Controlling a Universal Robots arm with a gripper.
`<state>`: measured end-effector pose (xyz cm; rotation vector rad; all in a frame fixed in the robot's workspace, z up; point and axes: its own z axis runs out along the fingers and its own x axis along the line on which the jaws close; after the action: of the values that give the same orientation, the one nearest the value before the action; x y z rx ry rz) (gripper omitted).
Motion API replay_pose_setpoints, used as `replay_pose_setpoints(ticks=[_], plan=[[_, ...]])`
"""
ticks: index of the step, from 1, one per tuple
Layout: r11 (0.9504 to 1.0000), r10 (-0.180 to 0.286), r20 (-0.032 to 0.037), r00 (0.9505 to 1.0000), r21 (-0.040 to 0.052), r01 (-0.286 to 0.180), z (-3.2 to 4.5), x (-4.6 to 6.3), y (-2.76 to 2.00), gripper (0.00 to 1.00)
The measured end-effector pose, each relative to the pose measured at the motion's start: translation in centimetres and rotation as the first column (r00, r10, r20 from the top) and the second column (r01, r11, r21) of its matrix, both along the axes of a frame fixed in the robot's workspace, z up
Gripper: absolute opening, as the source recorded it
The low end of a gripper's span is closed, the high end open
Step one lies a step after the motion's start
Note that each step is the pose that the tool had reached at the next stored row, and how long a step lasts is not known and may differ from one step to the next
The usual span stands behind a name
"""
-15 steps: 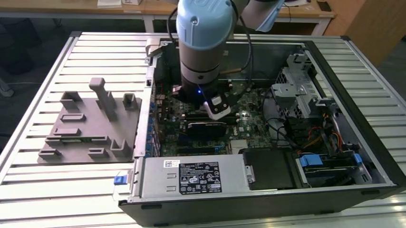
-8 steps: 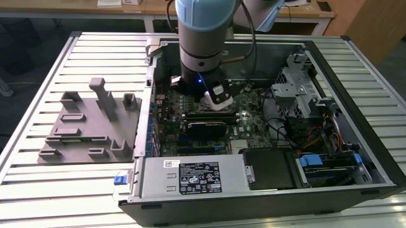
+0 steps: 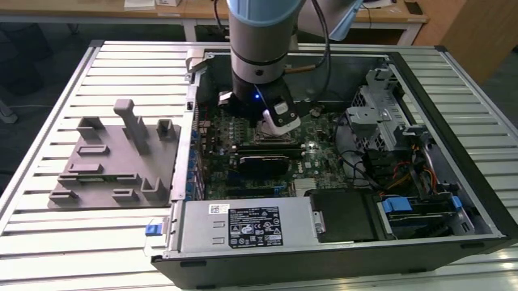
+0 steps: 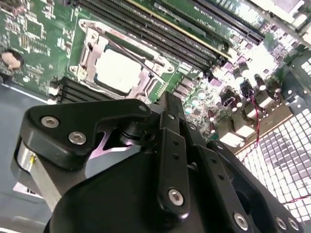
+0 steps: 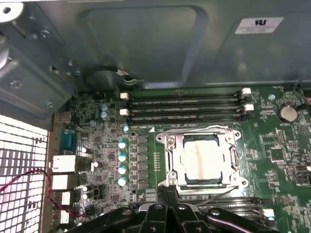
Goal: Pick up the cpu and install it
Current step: 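Install the second cpu locking lever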
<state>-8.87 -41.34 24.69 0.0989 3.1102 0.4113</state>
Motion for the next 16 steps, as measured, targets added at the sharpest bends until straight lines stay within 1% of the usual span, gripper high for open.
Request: replay_pose_setpoints(ticks=[5, 7, 10, 13, 16], plan=[[0.9995, -0.016, 0.0002, 0.9999, -0.0279, 0.016, 0.0, 0.5, 0.0, 0.11], [0.9991, -0.021, 0.0004, 0.9998, -0.036, 0.021, 0.0, 0.7, 0.0, 0.11], [0.9988, -0.026, 0.0006, 0.9997, -0.0412, 0.026, 0.0, 1.3, 0.0, 0.11], [0.9986, -0.032, 0.0006, 0.9995, -0.0411, 0.032, -0.05, 1.7, 0.0, 0.11], [0.9984, -0.038, 0.0005, 0.9993, -0.0412, 0.038, -0.31, 1.9, -0.01, 0.11]])
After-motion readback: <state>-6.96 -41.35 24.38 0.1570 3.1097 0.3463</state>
